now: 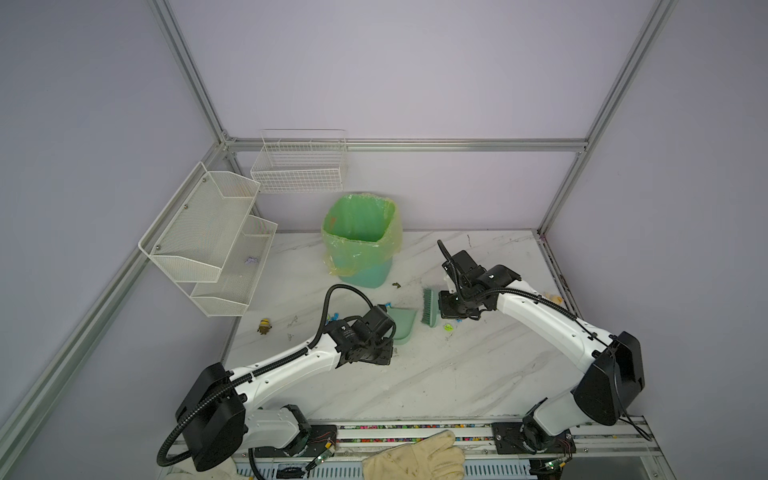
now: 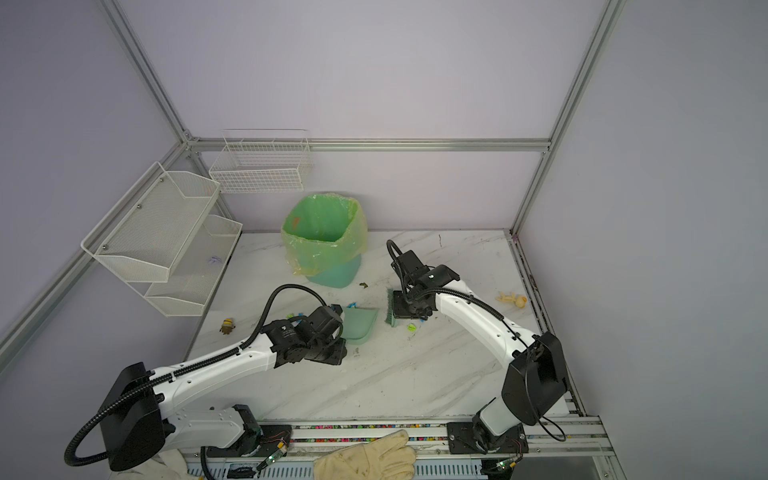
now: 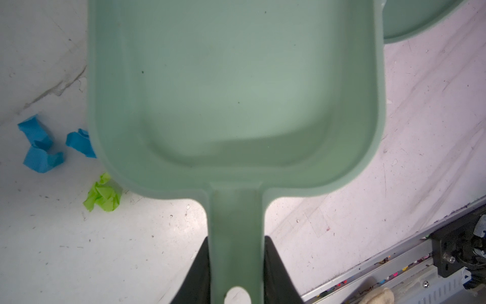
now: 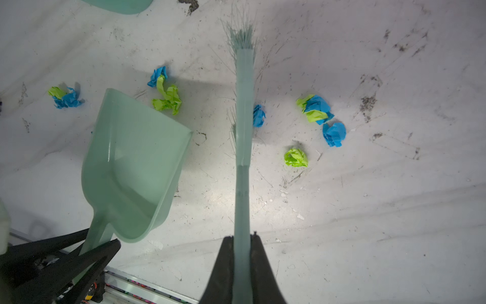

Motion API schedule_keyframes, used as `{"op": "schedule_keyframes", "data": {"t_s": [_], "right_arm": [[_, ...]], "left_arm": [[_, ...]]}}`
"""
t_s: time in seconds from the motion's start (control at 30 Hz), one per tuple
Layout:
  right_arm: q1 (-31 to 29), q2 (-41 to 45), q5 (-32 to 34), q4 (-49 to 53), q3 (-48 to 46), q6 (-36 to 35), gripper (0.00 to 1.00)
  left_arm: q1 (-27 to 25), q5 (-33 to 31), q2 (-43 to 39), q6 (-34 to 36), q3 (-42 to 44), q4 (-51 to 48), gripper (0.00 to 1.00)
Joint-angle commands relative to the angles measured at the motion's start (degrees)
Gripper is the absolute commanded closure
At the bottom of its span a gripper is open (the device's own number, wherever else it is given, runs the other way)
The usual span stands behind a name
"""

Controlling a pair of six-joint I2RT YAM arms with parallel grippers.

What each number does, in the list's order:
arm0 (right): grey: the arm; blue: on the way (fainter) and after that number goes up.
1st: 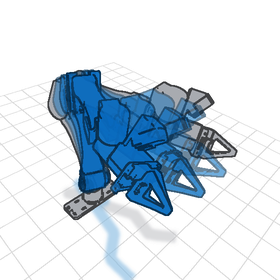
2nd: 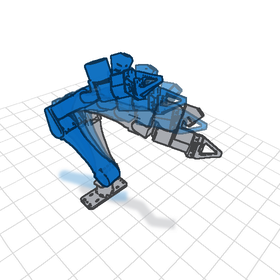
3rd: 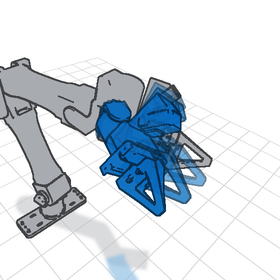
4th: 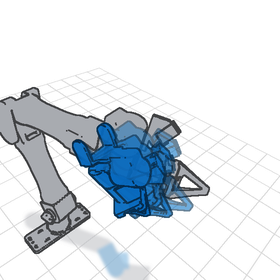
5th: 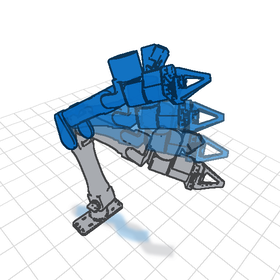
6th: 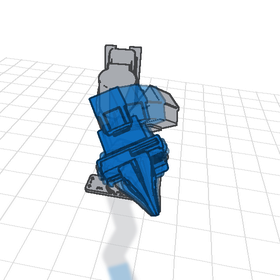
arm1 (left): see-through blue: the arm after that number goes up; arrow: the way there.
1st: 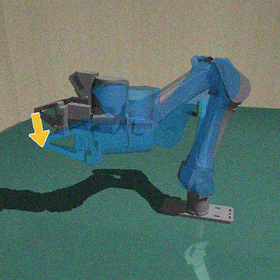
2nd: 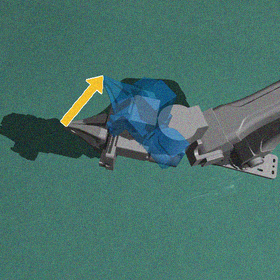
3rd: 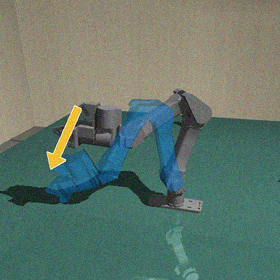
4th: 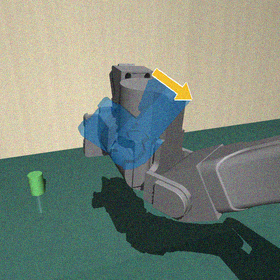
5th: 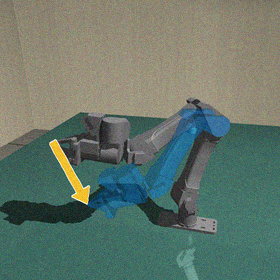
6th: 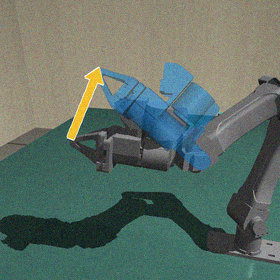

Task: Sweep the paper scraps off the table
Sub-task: 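Set the dustpan mouth facing the scraps while the right gripper moves the brush behind them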

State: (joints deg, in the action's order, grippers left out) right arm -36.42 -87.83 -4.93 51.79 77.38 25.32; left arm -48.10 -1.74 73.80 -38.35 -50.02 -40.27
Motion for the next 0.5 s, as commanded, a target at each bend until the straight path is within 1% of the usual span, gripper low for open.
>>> {"op": "schedule_keyframes", "data": {"t_s": [0.0,0.1,0.23,0.3,0.4,0.47], "right_arm": [[0.1,0.4,5.1,3.1,0.4,-0.5,1.00],[1.0,1.9,5.9,4.1,0.1,-0.6,1.00],[1.2,4.9,2.6,4.9,3.2,0.4,1.00],[1.3,5.6,4.4,6.9,5.4,0.4,1.00],[2.1,5.4,8.7,10.3,7.4,-0.9,1.00],[2.7,5.3,9.2,11.2,7.7,-2.0,1.00]], "left_arm": [[-0.9,0.1,-0.9,0.1,-3.1,1.4,1.00],[-1.9,-0.3,0.0,-0.1,-4.1,1.5,1.00],[-3.4,-0.5,2.0,0.3,-5.9,1.4,1.00],[-4.1,-0.6,3.1,0.5,-6.8,1.4,1.00],[-5.3,-0.9,4.9,0.8,-8.1,1.4,1.00],[-6.1,-1.0,6.3,0.9,-9.0,1.4,1.00]]}}
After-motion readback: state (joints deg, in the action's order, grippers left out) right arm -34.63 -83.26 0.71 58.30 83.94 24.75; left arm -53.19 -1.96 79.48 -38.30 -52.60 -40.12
